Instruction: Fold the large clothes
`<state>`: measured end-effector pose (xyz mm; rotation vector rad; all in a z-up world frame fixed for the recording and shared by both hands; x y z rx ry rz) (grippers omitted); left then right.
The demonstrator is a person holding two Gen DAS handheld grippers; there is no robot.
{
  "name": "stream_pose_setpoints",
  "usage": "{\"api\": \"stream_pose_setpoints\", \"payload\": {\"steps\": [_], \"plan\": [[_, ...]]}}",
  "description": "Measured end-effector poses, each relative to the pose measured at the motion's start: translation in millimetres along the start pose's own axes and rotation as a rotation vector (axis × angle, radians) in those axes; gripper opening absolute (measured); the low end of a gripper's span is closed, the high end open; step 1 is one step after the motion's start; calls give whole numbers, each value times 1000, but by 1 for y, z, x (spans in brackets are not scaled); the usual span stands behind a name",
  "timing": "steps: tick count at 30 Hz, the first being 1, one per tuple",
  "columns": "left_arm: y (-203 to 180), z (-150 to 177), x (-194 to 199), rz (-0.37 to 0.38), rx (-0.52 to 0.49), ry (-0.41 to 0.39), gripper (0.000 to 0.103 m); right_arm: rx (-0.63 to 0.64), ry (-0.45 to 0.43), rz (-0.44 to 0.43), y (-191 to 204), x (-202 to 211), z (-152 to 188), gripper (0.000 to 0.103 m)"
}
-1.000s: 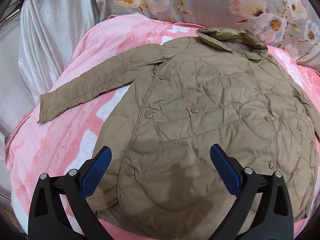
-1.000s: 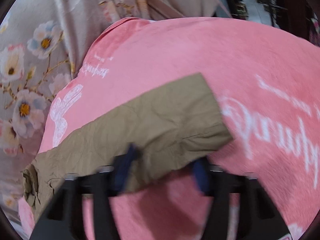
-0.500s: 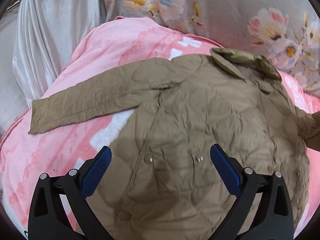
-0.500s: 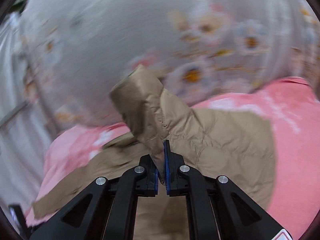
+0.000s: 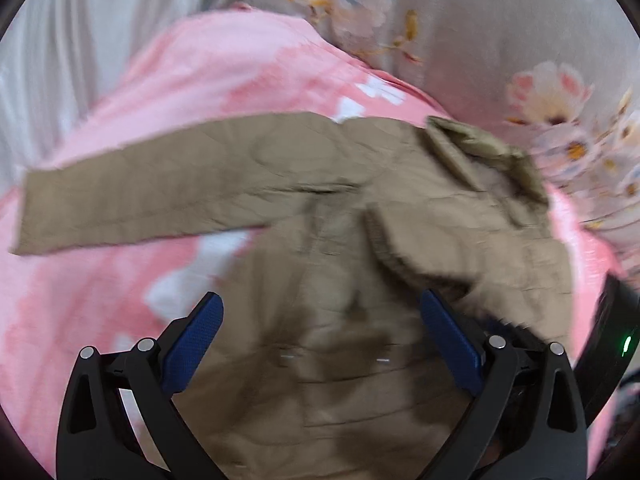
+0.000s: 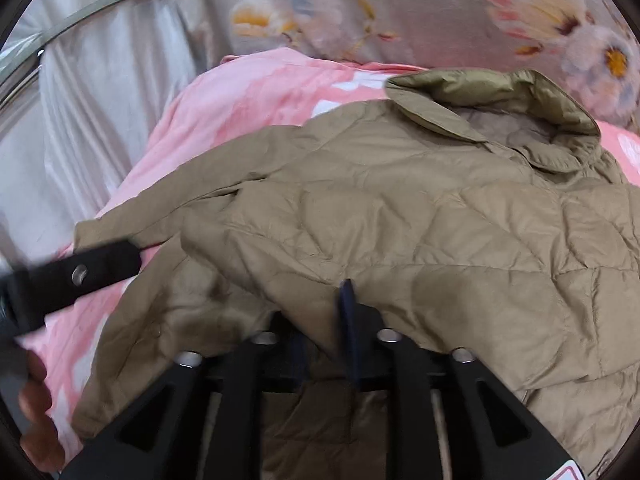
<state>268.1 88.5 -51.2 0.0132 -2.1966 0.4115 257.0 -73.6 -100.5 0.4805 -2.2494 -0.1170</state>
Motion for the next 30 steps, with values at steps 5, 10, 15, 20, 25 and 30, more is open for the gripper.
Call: {"api": "stream_pose_setpoints", "payload": {"steps": [5, 10, 15, 20, 25, 30], "plan": [[-24, 7, -20, 165, 82, 109, 97, -131, -93, -31, -21, 60, 13, 67], [-49, 23, -54, 227, 107, 232, 96, -468, -163, 156, -145, 115, 34, 67], [-60, 26, -69, 212, 107, 248, 61, -766, -205, 199, -243, 122, 44, 63], [-66, 0, -66, 147, -17, 162, 11, -806, -190, 188, -274, 97, 30, 12], [-82, -39, -49, 98, -172, -13, 7, -643, -345, 248, -255, 128, -15, 5], [-83, -31, -91, -7, -240, 17, 7, -592, -166, 386, -271, 82, 5, 4]]}}
Point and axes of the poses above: each gripper's, at about its wrist camera, not at the fingertips, and x roughly against the way its jaws point, y to its left, z to its underside, the point moved 7 cm from there along -x, roughly the way its jaws point
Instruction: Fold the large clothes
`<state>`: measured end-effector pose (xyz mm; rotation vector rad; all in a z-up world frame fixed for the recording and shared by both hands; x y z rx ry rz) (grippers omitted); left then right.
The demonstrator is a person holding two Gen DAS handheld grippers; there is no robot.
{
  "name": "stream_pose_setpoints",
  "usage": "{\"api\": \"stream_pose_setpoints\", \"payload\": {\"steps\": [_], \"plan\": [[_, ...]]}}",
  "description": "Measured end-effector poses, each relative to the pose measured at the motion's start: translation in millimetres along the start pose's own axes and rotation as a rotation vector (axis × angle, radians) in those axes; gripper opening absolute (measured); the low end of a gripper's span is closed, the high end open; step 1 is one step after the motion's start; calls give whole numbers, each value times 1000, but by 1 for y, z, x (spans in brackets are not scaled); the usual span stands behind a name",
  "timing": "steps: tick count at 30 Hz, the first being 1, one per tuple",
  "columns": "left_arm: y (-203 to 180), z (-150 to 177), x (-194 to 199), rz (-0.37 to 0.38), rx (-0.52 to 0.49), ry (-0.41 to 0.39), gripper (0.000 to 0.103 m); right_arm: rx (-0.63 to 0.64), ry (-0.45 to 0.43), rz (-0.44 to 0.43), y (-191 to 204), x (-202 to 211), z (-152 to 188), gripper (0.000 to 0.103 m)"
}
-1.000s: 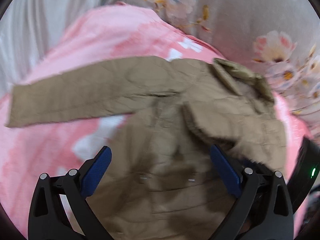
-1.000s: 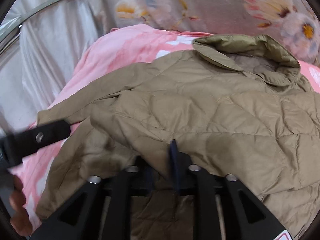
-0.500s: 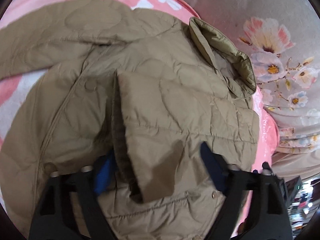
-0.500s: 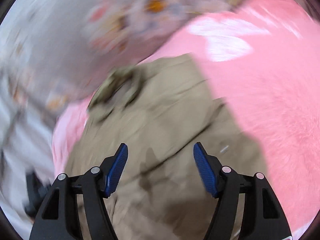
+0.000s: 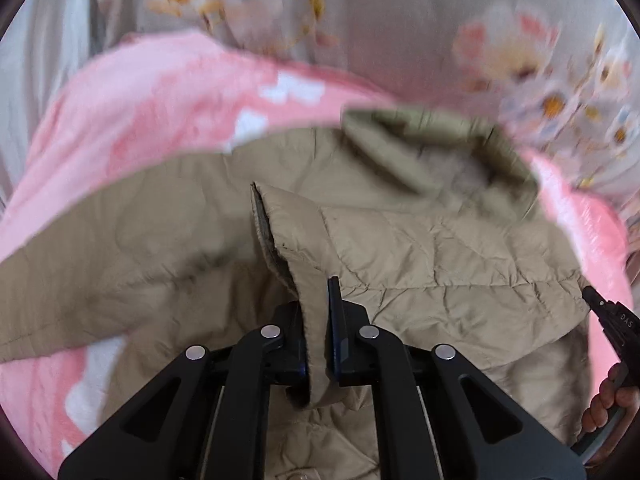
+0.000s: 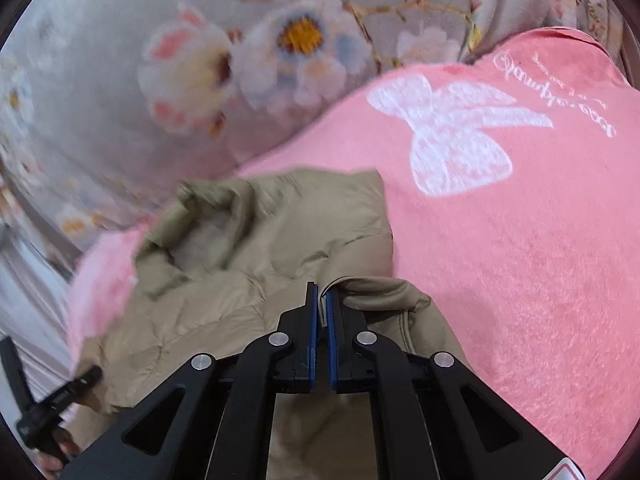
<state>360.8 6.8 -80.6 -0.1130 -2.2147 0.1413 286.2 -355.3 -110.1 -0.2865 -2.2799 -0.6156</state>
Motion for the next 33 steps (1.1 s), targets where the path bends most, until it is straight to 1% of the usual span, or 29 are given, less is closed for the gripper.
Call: {"api": "stream_pose_setpoints", "payload": {"steps": [2, 4, 9, 10, 11, 12, 13, 14, 16, 17, 19, 20, 21, 22, 23, 25, 27, 30, 33], "plan": [[2, 13, -17, -30, -8, 31, 8, 4, 40, 14, -5, -12, 11, 4], [2, 19, -21, -54, -31, 17, 9, 9, 45, 20, -8, -15, 13, 4], [-1, 21, -23, -106, -63, 9, 10, 53, 53, 68, -5, -17, 12, 5], [-1, 20, -24, -112, -66, 8, 10, 67, 58, 96, -5, -12, 14, 8], [0, 20, -24, -118, -70, 7, 10, 73, 65, 123, -4, -6, 17, 14], [-1, 21, -24, -120, -71, 6, 10, 70, 71, 152, -4, 5, 21, 16], [-2, 22, -22, -121, -73, 4, 10, 66, 64, 177, -3, 15, 22, 17], [-2, 22, -23, -121, -74, 3, 10, 66, 19, 203, 1, 35, 21, 21], [-2, 23, -23, -123, -72, 1, 10, 93, -60, 170, 23, 62, 18, 21], [-2, 23, -24, -126, -70, 0, 10, 117, -76, 149, 36, 68, 17, 21], [-4, 25, -22, -135, -72, -4, 10, 197, -93, 71, 76, 74, 18, 21], [-4, 25, -22, -142, -76, -6, 10, 232, -82, 38, 92, 70, 21, 21], [-5, 26, -22, -144, -78, -7, 10, 269, -54, 2, 111, 62, 26, 21], [-5, 26, -22, -146, -77, -7, 10, 295, -25, -30, 126, 52, 32, 19], [-5, 26, -22, -146, -77, -7, 10, 311, -4, -53, 137, 43, 38, 15], [-5, 26, -22, -145, -78, -7, 10, 349, 42, -75, 157, 22, 50, 15], [-5, 26, -22, -146, -79, -8, 10, 374, 76, -68, 165, 4, 60, 15], [-6, 27, -22, -155, -90, -13, 10, 370, 133, -59, 163, -17, 77, 15], [-8, 28, -23, -165, -100, -22, 10, 368, 138, -55, 159, -27, 84, 13]]}}
Point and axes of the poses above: each gripper's, at about its wrist camera, not at the fingertips, and x roughly against the way its jaws point, y to its left, z to its underside, the point moved 7 cm from there along -x, roughly the way its jaws point
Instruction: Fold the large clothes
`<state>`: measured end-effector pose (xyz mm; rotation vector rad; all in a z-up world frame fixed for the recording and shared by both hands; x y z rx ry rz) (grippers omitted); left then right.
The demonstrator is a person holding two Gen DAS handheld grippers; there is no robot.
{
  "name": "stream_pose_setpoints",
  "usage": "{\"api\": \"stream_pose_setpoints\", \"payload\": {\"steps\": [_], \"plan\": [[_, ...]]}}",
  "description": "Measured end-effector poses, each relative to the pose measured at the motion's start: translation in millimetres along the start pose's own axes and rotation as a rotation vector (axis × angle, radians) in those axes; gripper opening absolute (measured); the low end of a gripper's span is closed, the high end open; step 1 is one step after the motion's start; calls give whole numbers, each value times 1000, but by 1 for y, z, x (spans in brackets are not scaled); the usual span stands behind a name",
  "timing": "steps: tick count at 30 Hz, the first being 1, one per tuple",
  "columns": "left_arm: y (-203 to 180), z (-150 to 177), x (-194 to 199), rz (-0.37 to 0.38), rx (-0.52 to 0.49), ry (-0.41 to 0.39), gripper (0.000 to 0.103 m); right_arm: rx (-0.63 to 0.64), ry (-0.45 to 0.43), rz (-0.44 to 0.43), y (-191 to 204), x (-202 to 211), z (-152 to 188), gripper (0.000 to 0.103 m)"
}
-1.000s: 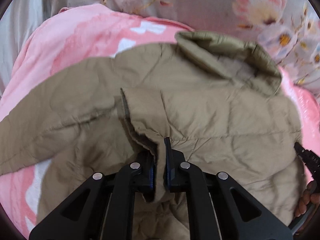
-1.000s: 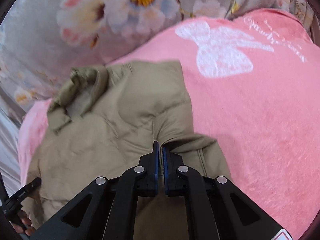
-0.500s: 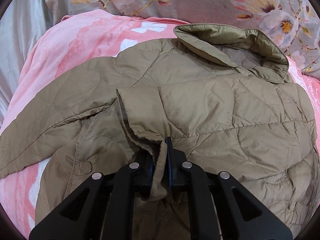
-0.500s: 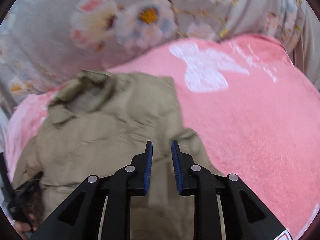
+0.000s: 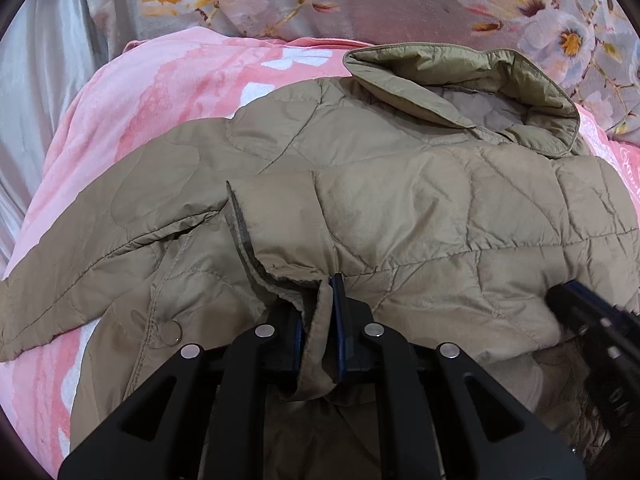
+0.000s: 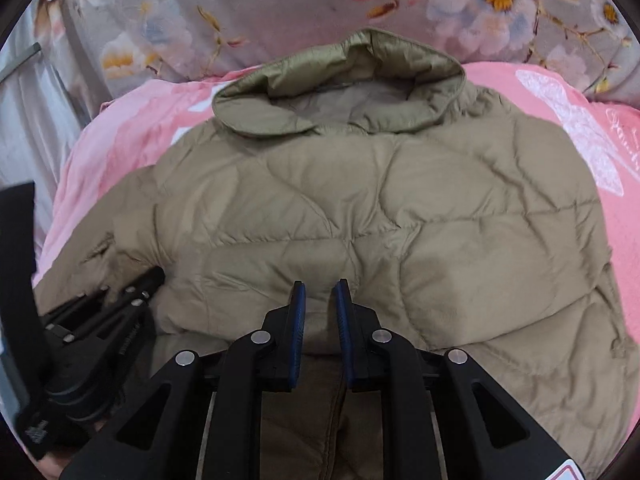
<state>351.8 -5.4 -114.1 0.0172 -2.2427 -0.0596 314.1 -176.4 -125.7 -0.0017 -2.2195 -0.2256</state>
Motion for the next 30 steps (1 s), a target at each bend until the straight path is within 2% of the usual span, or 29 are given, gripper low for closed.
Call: {"api": "stream_pose_setpoints", "payload": {"steps": [4, 6, 8, 11, 12, 13, 15, 16, 18, 20, 21, 24, 26, 28, 30], "plan": [[2, 0, -1, 11, 9, -4, 10, 5, -16, 5, -2, -9, 6, 12], [6, 0, 1, 50, 37, 1, 12, 25, -31, 26, 1, -8, 8, 12], [21, 4, 9, 129, 112, 19, 18, 48, -37, 47, 2, -9, 9, 12], [67, 17, 37, 258, 284, 41, 34, 50, -39, 40, 0, -8, 8, 12], [87, 22, 49, 259, 335, 35, 47, 40, -39, 28, -1, -7, 7, 12], [110, 28, 59, 238, 381, 19, 57, 30, -39, 16, -2, -6, 7, 13], [175, 44, 78, 124, 491, -23, 69, 6, -40, 17, -5, 5, 9, 14], [200, 51, 81, 78, 534, -27, 72, -9, -49, 26, -6, 13, 11, 20], [267, 73, 82, -35, 677, -15, 73, -33, -52, 13, -6, 28, 18, 26], [316, 92, 77, -90, 803, 5, 72, -44, -41, -1, -6, 44, 29, 29], [336, 100, 74, -106, 853, 15, 72, -41, -43, 0, -6, 51, 34, 30], [368, 108, 65, -147, 909, 12, 69, -38, -47, 20, -12, 72, 50, 38], [371, 105, 56, -144, 918, 25, 52, -48, -38, 32, -18, 82, 63, 40], [369, 97, 53, -151, 904, 24, 18, -67, -24, 40, -28, 90, 76, 40], [364, 77, 61, -139, 873, -12, 5, -88, -21, 42, -35, 97, 84, 40]]}}
Point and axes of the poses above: each gripper's, at about its wrist camera, not at the fingertips, and x roughly against the way its jaws point, y to its left, z to its underside, the point moved 7 cm from there along -x, roughly the way its jaws point
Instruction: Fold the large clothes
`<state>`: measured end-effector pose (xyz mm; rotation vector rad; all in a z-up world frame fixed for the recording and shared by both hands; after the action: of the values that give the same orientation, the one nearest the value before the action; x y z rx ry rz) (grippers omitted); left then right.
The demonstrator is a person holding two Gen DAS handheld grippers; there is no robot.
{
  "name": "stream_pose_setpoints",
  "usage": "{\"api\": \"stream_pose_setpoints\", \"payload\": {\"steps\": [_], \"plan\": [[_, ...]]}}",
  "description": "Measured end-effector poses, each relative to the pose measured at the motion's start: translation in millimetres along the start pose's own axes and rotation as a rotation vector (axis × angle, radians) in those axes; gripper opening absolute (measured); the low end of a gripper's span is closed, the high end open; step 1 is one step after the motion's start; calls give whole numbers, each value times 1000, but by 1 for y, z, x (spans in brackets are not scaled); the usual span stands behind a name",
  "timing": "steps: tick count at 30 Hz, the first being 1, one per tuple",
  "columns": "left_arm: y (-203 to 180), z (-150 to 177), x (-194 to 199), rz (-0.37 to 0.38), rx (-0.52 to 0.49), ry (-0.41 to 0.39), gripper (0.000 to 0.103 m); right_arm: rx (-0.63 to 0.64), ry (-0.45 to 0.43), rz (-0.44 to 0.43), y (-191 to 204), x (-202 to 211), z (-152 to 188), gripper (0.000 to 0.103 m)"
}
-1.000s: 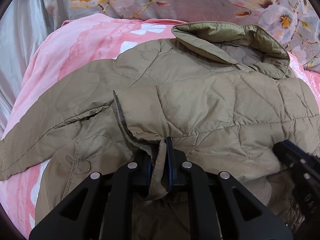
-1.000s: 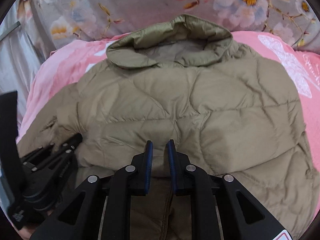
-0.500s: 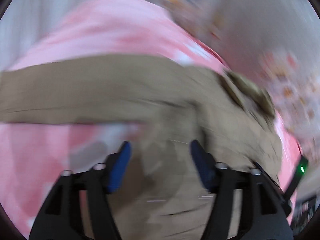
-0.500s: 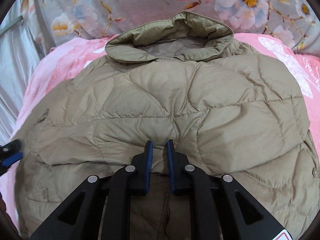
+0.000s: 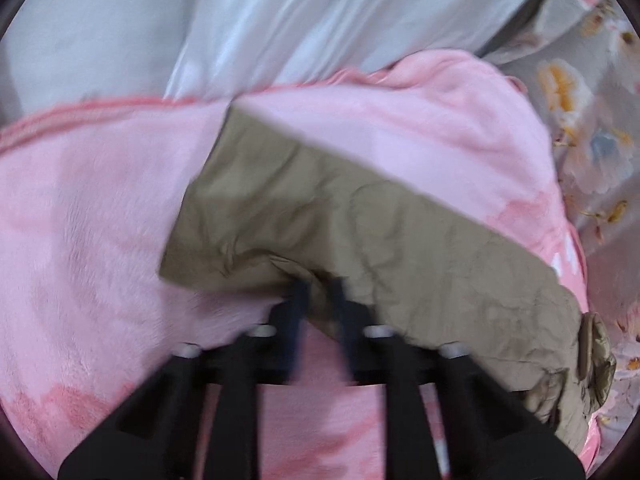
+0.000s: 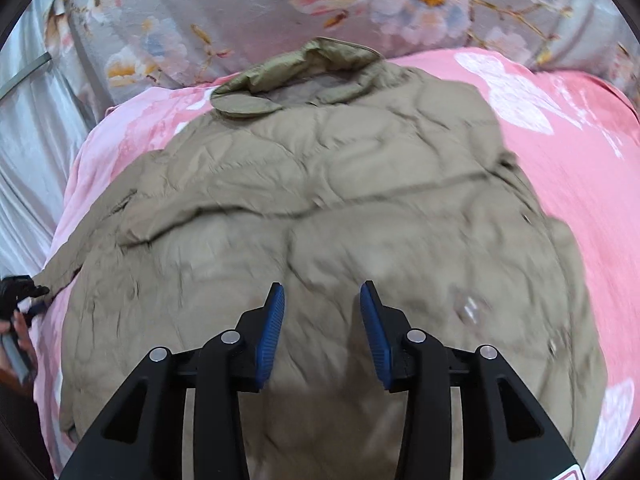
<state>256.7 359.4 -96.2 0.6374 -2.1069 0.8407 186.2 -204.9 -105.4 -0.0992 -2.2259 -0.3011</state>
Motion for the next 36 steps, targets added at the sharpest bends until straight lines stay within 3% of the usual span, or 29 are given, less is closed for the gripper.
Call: {"api": "stream_pose_setpoints", "payload": {"steps": [5, 7, 10, 13, 17, 18, 19, 21, 23, 27, 29, 31, 36], "plan": [[-102, -17, 73, 209, -167, -128, 0, -30, -22, 18, -14, 15, 4, 40], [-155, -10, 109, 313, -256, -169, 0, -27, -34, 20, -15, 17, 0, 40], [-252, 26, 166, 491, -436, -214, 0, -30, -43, 13, -16, 19, -3, 40], [-316, 73, 191, 604, -558, -185, 0, -29, -46, 18, -19, 20, -5, 40], [-396, 162, 177, 679, -706, -44, 2, -48, -41, 38, -30, 19, -4, 40], [-406, 182, 168, 681, -726, -6, 16, -54, -39, 42, -33, 18, -3, 40], [-412, 203, 159, 669, -741, 32, 47, -59, -38, 46, -37, 18, -3, 40], [-416, 243, 135, 638, -751, 93, 81, -65, -41, 58, -43, 19, -4, 41], [-410, 267, 118, 635, -749, 127, 82, -75, -53, 72, -52, 21, -7, 51], [-369, 277, 110, 716, -676, 254, 82, -102, -68, 49, -64, 18, -23, 52], [-342, 256, 109, 758, -601, 266, 82, -120, -83, 7, -64, 13, -39, 54], [-322, 233, 105, 754, -548, 251, 82, -145, -100, -53, -61, 5, -62, 57], [-264, 166, 63, 631, -355, 208, 81, -193, -92, -200, -37, -37, -113, 60]]}}
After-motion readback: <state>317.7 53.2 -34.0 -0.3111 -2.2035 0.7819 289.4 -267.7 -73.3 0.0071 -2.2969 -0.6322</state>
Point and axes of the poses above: each gripper's, at about its wrist camera, not at the fingertips, and x roughly against the way its jaws point, y to its left, z to its underside, the point moved 7 cm from there along -x, roughly the way its jaws point
